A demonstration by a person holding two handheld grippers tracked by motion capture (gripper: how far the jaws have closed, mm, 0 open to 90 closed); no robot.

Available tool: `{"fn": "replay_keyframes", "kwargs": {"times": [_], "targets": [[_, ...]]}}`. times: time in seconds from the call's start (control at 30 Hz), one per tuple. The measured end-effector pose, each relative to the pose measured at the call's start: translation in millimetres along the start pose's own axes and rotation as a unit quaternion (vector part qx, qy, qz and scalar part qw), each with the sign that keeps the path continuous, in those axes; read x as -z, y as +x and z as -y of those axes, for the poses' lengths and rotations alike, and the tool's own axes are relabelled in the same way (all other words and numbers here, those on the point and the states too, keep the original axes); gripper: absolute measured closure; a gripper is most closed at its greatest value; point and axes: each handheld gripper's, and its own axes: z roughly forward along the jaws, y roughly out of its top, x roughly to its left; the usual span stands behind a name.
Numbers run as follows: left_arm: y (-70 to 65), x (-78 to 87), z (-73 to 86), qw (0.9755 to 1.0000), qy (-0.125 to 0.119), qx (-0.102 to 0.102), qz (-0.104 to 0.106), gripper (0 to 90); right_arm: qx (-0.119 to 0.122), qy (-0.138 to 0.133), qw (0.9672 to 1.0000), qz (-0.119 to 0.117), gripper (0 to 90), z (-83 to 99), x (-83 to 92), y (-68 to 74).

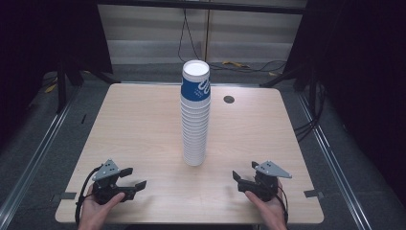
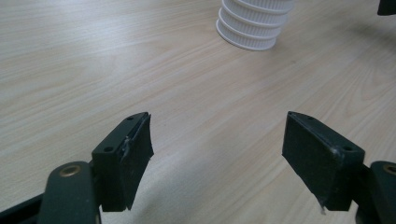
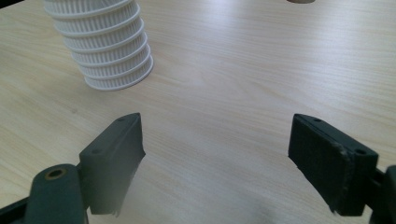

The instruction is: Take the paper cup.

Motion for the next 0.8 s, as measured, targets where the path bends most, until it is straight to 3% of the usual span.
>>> {"fn": "replay_keyframes", "kwargs": {"times": [0.23, 0.33, 0.8], "targets": [[-3.0, -3.6, -2.3, 0.9998, 0.006, 0.004, 0.017, 24.1, -0.004, -0.005, 0.9999, -0.010, 16.6, -0.9, 1.0, -1.5], [-9.1, -7.3, -5.0, 0.9996, 0.006, -0.014, 0.024, 24.1, -0.002, -0.005, 0.9999, -0.014, 19.4, -1.8, 1.6, -0.2], [-12.3, -9.6, -4.8, 0.9995, 0.009, -0.016, 0.027, 24.0, 0.017, -0.024, 0.9982, -0.052, 20.3, -16.9, 7.6, 12.2]]}}
